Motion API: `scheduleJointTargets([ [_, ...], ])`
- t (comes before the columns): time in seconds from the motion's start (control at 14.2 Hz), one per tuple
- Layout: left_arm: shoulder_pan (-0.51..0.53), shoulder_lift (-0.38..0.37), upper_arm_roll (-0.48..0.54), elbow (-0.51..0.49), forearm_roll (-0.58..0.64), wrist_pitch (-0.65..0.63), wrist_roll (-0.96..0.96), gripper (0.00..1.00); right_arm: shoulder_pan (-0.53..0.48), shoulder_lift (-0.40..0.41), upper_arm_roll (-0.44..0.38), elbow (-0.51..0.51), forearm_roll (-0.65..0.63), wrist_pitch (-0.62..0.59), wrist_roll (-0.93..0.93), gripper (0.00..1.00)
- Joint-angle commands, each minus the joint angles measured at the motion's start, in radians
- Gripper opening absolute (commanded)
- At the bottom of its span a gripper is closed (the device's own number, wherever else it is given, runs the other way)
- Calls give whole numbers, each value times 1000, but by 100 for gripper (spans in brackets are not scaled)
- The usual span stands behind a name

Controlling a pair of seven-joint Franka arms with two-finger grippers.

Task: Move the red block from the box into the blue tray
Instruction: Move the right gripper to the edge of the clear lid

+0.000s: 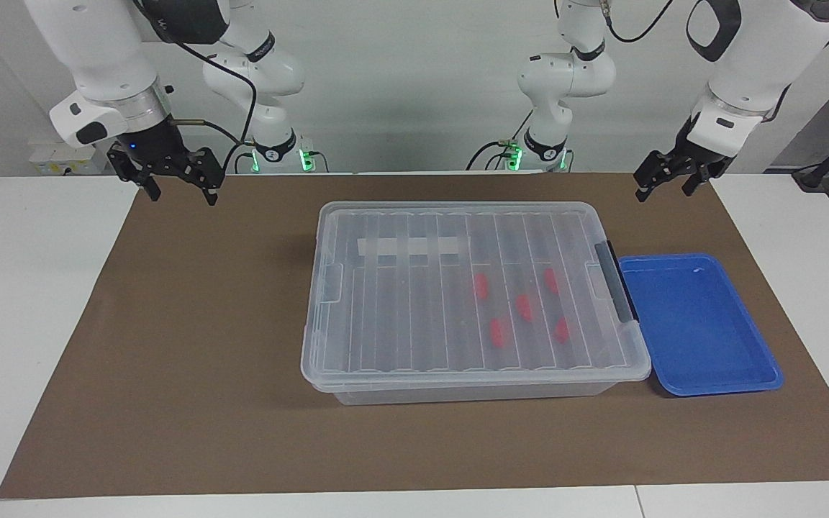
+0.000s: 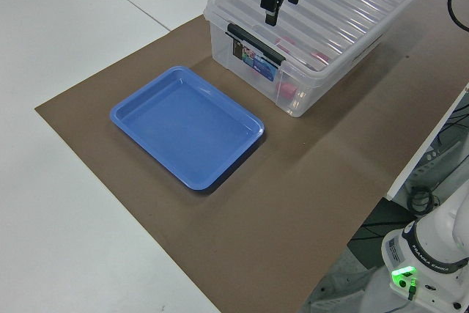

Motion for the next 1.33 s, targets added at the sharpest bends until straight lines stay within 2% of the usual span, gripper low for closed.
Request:
scheduleJointTargets([
  [0.0,12,-16,-5,-8,-9,-10,5,100,7,-25,18,-59,9,64,56,100],
  [0.42,12,-16,-5,-8,-9,-10,5,100,115,-2,19,-160,9,254,173,100],
  [0.77,12,-16,-5,-8,-9,-10,5,100,179,65,19,-194,4,383,201,100],
  [1.05,12,-16,-5,-8,-9,-10,5,100,235,136,19,-195,-8,452,240,100],
  [1.26,12,-16,-5,-8,-9,-10,5,100,255,145,18,-224,-11,466,243,100],
])
